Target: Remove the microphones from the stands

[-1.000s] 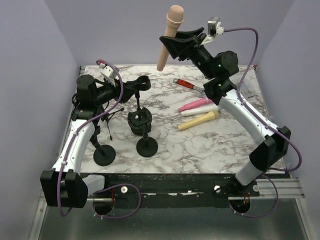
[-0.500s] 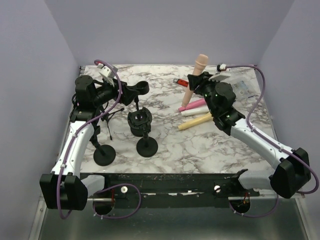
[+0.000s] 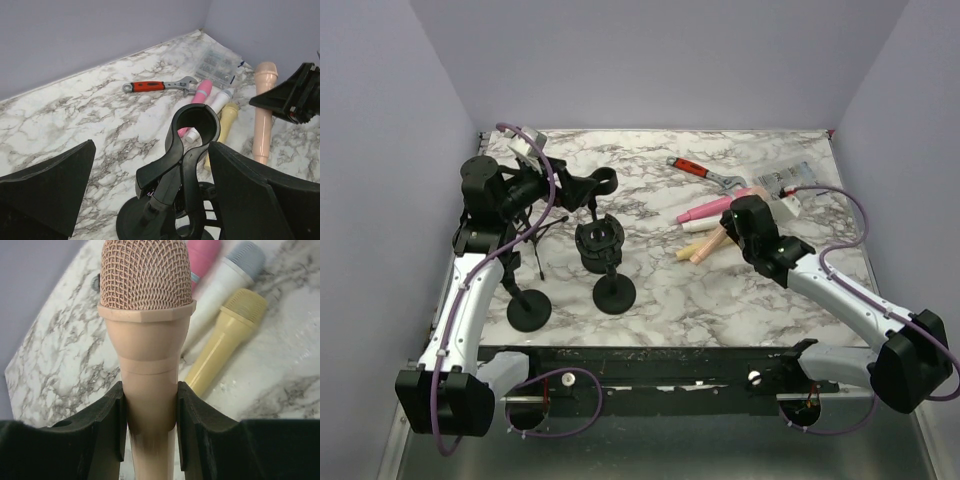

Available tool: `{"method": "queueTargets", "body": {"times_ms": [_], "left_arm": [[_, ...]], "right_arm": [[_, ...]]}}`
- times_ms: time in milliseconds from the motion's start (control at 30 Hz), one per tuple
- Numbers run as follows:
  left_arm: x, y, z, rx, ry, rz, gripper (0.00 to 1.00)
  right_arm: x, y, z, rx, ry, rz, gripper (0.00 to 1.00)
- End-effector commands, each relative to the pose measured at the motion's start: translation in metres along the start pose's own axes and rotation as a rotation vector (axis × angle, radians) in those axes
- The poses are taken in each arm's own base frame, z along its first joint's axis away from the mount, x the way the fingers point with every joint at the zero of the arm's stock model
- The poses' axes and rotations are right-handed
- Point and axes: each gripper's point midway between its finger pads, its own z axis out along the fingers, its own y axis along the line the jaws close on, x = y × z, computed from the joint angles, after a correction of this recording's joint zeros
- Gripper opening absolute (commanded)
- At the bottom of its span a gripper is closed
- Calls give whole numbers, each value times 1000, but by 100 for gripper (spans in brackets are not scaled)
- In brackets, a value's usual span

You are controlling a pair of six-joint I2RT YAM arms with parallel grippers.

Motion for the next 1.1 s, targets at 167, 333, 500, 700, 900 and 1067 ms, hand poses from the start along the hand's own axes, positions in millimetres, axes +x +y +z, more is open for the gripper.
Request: {"method": "queueTargets", "body": {"times_ms": [167,333,500,700,900,1067], "left_arm": [[-16,8,-22,-158,-68,-10,98],[-16,6,-25,-165,-73,-9,98],[-16,4,-25,-156,-73,-14,98],[-15,4,-23,-146,-68,-22,98],[-15,3,-23,-143,-71,-23,97],[-16,2,-24,-142,-74,-21,97]], "right_arm": [[27,-80,-5,286,-1,313,1],[43,-103,10,353,48,341,1],[62,-123,22,407,119,405,5],[84,-128,32,432,192,420,5],[92,-134,38,437,198,434,8],[98,-138,41,440,218,454,13]]}}
